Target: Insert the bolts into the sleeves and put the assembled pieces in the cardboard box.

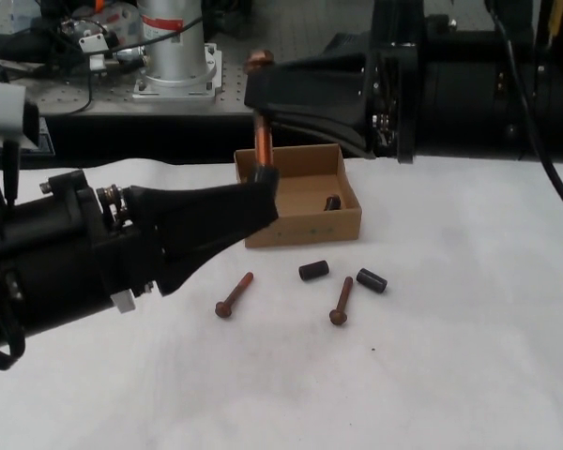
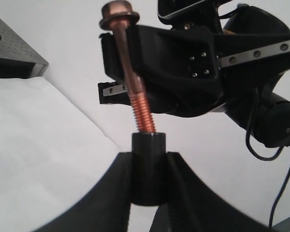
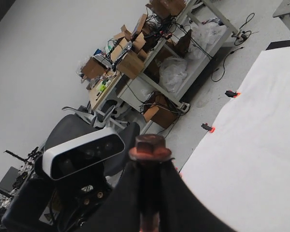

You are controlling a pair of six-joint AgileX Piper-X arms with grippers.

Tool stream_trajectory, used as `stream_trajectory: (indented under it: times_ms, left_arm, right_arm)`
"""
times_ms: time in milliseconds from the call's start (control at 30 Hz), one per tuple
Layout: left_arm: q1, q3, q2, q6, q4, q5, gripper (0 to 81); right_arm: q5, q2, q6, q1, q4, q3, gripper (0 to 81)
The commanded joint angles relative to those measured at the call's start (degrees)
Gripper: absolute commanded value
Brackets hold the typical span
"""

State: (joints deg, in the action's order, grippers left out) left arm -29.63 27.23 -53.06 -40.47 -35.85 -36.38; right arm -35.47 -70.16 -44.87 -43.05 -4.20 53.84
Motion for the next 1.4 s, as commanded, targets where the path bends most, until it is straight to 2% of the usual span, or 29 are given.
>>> stream_trajectory:
  times_ms: [0,167,267,467,767,967,1033,1133,1233,1267,1367]
  left_arm:
    - [0.3,0.6,0.6,-0.9,-2.9,4.2,0.6]
    - [0.3,0.6,0.6,-0.9,-2.9,9.4,0.6]
    - [0.3,0.6,0.6,-0.9,-2.9,9.8,0.6]
    - [0.3,0.6,0.6,-0.9,-3.7,9.0,0.6]
    - [0.3,0.6,0.6,0.2,-3.7,3.6,0.6]
    - [0.3,0.6,0.6,1.6,-3.7,3.5,0.6]
    - [0.3,0.6,0.6,2.2,-3.7,3.5,0.6]
    - [0.3,0.6,0.6,3.3,-3.7,3.4,0.6]
    - [0.3,0.6,0.6,5.1,-3.7,2.6,0.6]
    - [0.3,0.6,0.6,5.2,-3.7,2.6,0.6]
    - [0.3,0.6,0.6,6.0,-3.7,2.6,0.6]
  right_arm:
    - [-1.1,1.3,1.2,-0.5,0.0,0.2,2.8]
    - [1.8,3.0,2.5,-0.5,0.1,0.2,2.8]
    - [1.7,3.1,3.7,-0.5,1.2,0.2,2.8]
    - [-0.7,3.1,4.1,-0.5,7.9,0.2,2.8]
    - [-6.9,3.1,5.1,-0.5,8.6,0.2,2.8]
    - [-6.2,3.1,5.1,-0.5,8.6,0.2,2.7]
    - [-6.0,3.1,5.1,-0.5,8.6,0.2,0.1]
    - [-4.7,3.1,5.1,-0.5,8.6,0.2,15.8]
    - [-1.8,3.1,4.3,-0.5,9.1,0.3,38.2]
    - [-1.1,3.1,4.1,-0.5,9.4,0.3,40.3]
    - [-1.1,3.1,4.3,-0.5,10.0,0.3,37.0]
